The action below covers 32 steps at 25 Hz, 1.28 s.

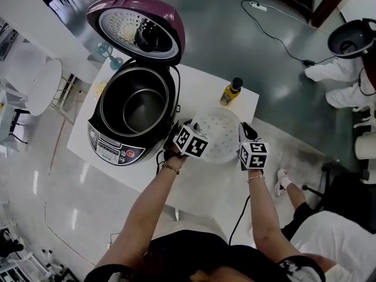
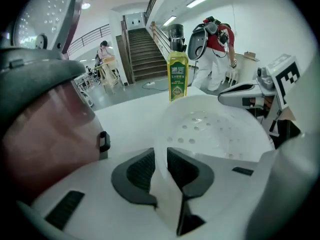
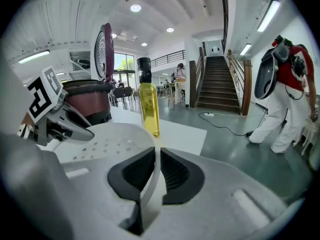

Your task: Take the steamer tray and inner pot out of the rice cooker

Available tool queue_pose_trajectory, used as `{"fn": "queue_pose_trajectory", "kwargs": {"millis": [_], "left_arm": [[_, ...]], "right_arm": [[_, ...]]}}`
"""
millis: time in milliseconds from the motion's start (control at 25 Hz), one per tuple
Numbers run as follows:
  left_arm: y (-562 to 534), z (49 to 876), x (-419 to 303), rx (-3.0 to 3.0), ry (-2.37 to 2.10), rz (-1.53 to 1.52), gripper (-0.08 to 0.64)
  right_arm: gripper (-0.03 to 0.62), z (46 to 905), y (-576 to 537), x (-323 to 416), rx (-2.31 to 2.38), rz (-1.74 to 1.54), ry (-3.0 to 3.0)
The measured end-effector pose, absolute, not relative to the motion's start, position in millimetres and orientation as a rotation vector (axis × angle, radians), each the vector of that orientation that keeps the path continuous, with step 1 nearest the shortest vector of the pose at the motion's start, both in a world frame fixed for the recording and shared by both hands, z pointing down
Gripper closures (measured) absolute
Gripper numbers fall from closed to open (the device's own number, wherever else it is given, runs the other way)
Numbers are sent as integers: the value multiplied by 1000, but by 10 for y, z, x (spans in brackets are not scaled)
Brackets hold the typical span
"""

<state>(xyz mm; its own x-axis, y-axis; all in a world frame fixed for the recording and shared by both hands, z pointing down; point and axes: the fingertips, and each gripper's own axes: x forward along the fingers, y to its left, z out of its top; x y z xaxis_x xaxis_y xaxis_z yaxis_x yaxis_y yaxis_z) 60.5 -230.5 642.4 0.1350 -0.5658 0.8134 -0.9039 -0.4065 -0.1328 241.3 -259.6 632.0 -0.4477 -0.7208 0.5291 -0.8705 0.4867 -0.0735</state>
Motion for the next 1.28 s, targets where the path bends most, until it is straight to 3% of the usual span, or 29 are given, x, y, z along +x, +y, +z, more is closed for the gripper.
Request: {"fn": "queue_pose_trajectory", "kwargs": {"millis": [400,640,840,1040,1280], "left_arm": [[-2111,6033,667,2107,-1466,1095,486],[-1438,5529,974,2299,-1217,1070,486],[-879,4848,1031,2494,-1058,817,486],[-725,4153,510,2497,-1213,415,486],[-728,3832,-699,2315,-1682,340,484]], "right_arm": [[552,6311,-2648,2473,1378,452,-2279],[525,6285,-2579,2544,1414,491,-2281],[522,6069,-2352,2779,1540,534,-2303],[522,5907,-2051,2709,1573,534,-2338],[522,5595,-1719,2064,1294,511,-2434]]}}
